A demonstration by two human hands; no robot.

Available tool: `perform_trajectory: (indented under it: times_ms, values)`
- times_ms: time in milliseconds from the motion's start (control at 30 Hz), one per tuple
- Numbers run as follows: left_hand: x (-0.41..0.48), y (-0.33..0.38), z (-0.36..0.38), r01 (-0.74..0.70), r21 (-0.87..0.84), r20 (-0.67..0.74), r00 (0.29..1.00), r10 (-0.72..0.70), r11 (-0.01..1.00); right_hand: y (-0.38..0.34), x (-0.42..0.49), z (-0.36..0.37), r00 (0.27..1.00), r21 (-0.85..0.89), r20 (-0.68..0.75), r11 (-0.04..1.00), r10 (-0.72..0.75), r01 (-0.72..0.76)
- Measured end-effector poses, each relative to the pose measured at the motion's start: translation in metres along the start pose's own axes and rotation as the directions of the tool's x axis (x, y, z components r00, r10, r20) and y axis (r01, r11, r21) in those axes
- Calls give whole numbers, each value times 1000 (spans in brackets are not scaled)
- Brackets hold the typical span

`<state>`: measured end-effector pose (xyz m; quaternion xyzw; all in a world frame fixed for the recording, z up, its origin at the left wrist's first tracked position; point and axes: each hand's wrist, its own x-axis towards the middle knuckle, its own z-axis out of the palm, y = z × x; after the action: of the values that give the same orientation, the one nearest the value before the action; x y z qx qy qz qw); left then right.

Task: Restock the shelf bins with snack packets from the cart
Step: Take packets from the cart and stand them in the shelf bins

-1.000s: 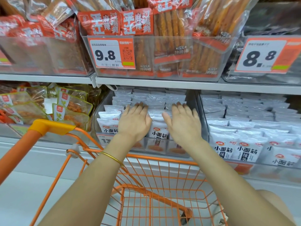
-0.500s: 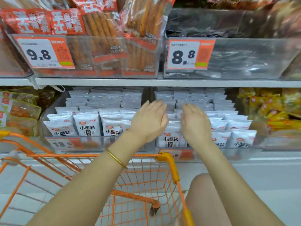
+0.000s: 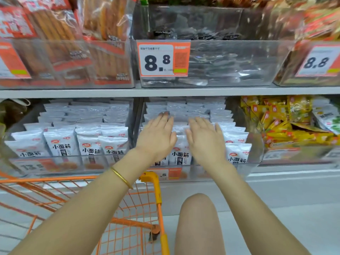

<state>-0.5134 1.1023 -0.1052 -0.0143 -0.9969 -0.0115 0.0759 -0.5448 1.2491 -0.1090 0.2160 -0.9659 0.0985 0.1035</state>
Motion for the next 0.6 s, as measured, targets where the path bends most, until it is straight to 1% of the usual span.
perform_trajectory:
  times_ms: [100,167,200,267,367,467,533,600]
  values:
    - [18,23,4,-54,-43,20,998,55,998,38,1,-8,983,11,-38,984,177,-177]
    - [26,39,9,-67,-49,54,996,70,997,63,0,-6,962,-21,-7,962,271,-271]
    - [29,45,11,-68,-48,73,995,72,997,72,-1,-3,956,-20,19,956,294,-294]
    - [32,54,13,-70,-55,92,993,75,996,79,-3,3,958,-5,49,960,281,-282]
    - [33,55,14,-71,-80,125,989,81,994,80,-5,8,977,4,26,977,211,-212]
    - [37,52,12,-94,-111,176,978,112,989,83,-2,3,973,8,48,974,226,-227]
    - [44,48,10,-86,-123,148,984,104,989,85,8,-3,972,25,23,971,235,-236]
    - [52,45,7,-47,-106,114,992,59,993,83,26,-6,976,38,16,975,218,-219]
